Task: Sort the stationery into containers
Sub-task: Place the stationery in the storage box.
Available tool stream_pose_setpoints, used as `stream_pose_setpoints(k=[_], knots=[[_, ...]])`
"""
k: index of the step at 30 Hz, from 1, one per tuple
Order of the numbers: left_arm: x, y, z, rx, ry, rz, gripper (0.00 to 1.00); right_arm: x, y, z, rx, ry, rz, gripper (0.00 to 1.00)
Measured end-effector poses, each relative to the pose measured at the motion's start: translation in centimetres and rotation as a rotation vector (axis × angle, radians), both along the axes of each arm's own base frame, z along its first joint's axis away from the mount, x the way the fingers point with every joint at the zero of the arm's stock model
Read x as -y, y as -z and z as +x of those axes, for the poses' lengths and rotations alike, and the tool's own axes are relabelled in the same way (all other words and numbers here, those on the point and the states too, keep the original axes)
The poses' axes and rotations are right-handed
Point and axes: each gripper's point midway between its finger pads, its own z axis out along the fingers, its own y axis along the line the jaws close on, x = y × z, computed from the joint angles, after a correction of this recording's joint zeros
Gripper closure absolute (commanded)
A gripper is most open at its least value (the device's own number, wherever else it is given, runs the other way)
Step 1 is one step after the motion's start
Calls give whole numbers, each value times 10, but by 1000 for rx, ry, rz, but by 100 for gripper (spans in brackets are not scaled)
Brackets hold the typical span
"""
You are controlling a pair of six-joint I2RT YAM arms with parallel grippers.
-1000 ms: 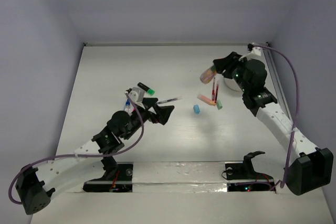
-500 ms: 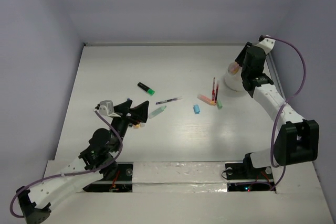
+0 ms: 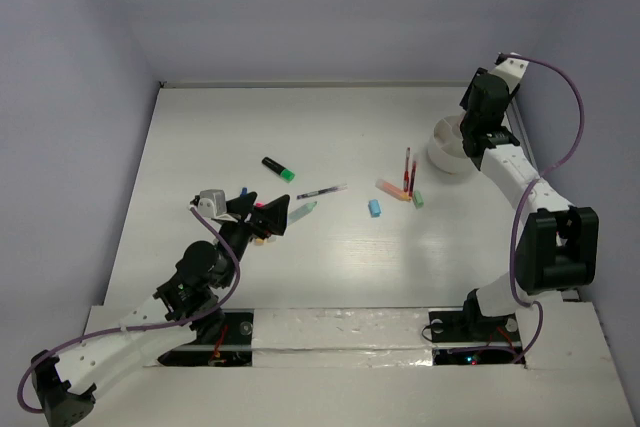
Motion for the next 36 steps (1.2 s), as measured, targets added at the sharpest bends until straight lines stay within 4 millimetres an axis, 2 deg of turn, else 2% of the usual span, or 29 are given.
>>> stream_pose_setpoints(k=[9, 15, 18, 19, 24, 25, 28, 33, 36], knots=[[2, 2, 0, -3, 8, 9, 1, 3, 36, 14, -86, 1, -31, 89], [3, 5, 1, -9, 7, 20, 1, 1, 39, 17, -88, -10, -26, 86], [3, 5, 1, -9, 5, 21, 1, 0, 42, 17, -83, -12, -26, 79], [3, 5, 1, -9, 4, 20, 1, 0, 44, 16, -86, -13, -28, 74], [3, 4, 2, -7, 2, 22, 1, -1, 65, 10, -125, -26, -29, 62], [3, 4, 2, -7, 2, 22, 1, -1, 68, 10, -132, -28, -29, 57], [3, 7, 3, -14, 2, 30, 1, -2, 69, 9, -135, -32, -28, 36], [4, 8, 3, -17, 0, 34, 1, -4, 69, 10, -135, -45, -22, 20], [4, 9, 3, -18, -2, 36, 1, -9, 67, 12, -132, -71, -9, 16]])
